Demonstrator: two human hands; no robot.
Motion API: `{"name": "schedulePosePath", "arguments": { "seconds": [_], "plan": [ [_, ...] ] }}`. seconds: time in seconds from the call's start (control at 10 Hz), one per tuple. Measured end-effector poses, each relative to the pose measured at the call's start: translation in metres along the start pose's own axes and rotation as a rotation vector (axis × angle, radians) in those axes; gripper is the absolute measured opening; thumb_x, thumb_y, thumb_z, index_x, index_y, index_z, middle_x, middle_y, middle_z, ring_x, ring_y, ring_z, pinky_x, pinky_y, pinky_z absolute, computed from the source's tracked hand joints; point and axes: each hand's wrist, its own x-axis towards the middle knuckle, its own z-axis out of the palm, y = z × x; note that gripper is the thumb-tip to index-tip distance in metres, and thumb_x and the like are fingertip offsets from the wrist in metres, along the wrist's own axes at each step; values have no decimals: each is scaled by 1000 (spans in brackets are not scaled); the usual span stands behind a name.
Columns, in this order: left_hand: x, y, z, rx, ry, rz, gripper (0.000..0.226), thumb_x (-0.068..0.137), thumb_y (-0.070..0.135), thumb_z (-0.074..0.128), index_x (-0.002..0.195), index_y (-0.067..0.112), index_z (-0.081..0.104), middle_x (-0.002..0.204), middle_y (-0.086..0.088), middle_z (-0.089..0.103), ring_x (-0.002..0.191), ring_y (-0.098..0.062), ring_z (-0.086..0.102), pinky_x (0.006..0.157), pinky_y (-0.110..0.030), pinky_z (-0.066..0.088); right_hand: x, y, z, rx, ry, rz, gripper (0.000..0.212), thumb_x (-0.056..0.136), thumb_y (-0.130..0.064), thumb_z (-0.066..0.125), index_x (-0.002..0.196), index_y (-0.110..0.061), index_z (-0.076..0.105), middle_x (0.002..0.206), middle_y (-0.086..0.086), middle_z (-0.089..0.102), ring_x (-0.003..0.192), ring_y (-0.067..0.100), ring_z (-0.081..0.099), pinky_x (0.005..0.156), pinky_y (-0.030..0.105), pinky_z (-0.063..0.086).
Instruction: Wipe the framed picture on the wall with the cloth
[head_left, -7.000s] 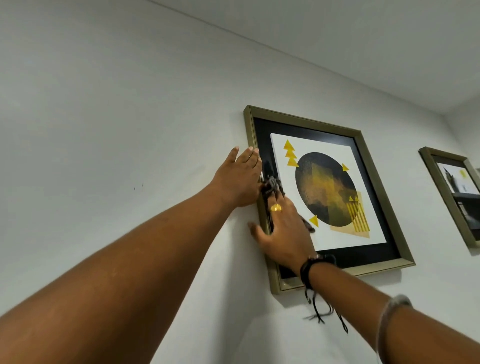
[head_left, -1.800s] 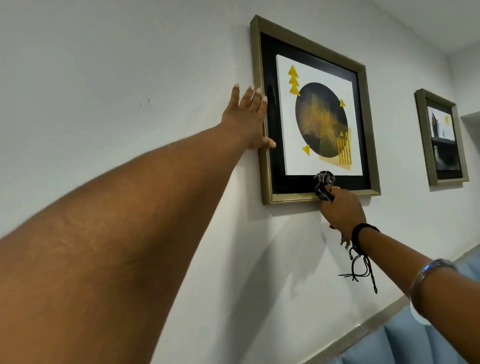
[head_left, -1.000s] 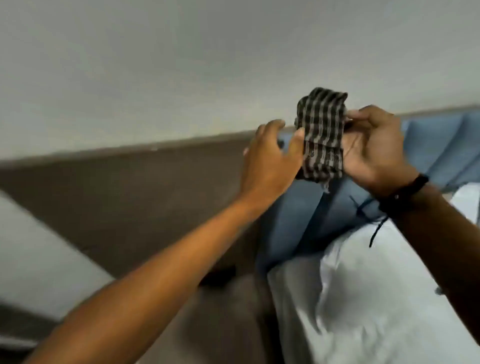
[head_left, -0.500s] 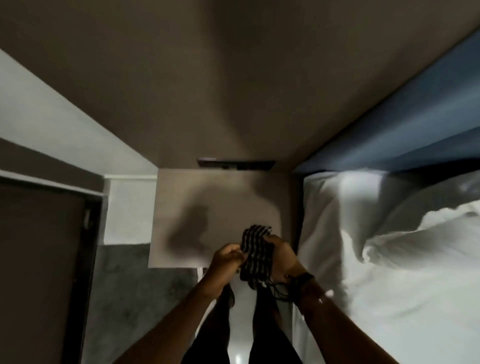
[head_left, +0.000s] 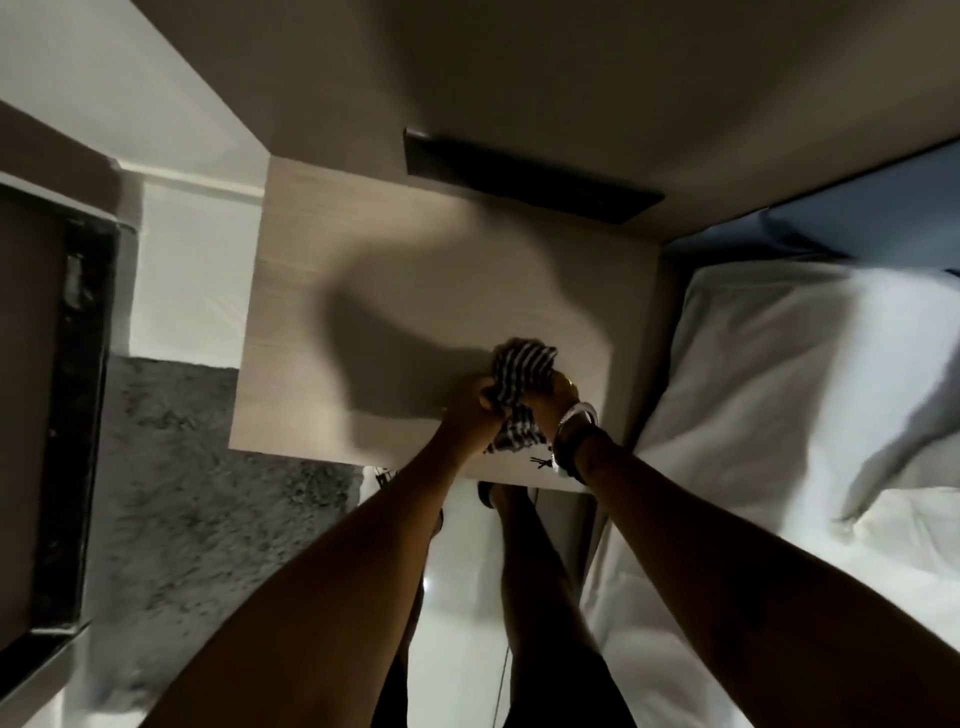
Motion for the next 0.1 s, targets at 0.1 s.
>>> {"name": "schedulePosePath", "arguments": {
  "seconds": [0.1],
  "plan": [
    [-16, 11, -1, 4, -10, 40, 16, 92, 6, 56, 106, 0, 62, 94, -19, 68, 90, -33, 68, 71, -37, 53, -39, -19, 2, -140, 52, -29, 57, 64, -52, 59, 115, -27, 64, 128, 16, 63, 111, 36, 62, 96, 52, 52]
  ]
}}
